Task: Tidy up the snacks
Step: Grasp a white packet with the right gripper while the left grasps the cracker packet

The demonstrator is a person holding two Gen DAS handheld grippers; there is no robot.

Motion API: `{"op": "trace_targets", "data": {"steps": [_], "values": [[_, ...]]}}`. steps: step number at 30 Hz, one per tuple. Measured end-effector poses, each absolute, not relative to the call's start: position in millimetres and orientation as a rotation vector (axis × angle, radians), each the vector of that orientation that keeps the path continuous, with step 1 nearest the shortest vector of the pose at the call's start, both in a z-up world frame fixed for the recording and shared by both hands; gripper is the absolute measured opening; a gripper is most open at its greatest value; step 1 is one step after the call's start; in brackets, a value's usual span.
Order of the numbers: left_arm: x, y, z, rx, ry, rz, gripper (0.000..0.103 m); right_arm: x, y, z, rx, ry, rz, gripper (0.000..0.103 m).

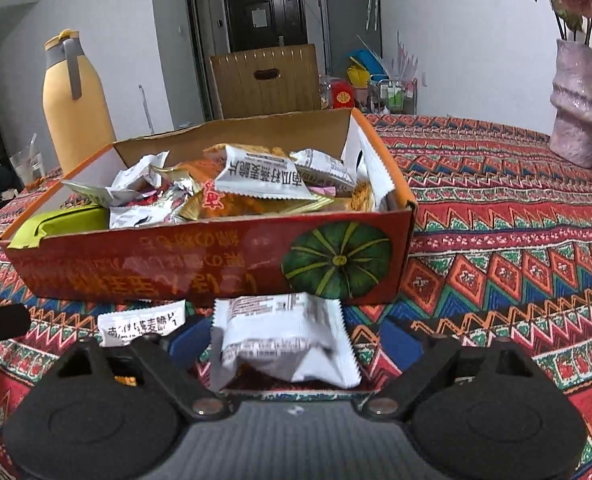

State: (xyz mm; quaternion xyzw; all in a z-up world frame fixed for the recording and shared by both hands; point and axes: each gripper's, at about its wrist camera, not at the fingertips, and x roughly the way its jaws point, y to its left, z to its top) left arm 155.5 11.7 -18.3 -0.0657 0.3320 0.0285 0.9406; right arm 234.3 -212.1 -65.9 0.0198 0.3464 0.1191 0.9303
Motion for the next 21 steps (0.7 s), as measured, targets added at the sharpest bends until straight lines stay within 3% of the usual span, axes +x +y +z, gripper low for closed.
{"op": "trace_targets", "data": {"steps": [3,6,8,21], "values": [[157,12,-20,-0.14,0.687,0.06,0.103,234,-212,-67,0.045,0.706,0.247,0.07],[158,13,-22,-0.148,0.692,0.058,0.103,232,-210,-67,0.031,0.697,0.25,0.069],[158,14,-22,-0.153,0.693,0.057,0.103,229,-208,-66,0.023,0.687,0.254,0.058],[162,19,-25,-0.18,0.702,0.058,0.103,207,-220,-49,0.002,0.627,0.24,0.055]]}}
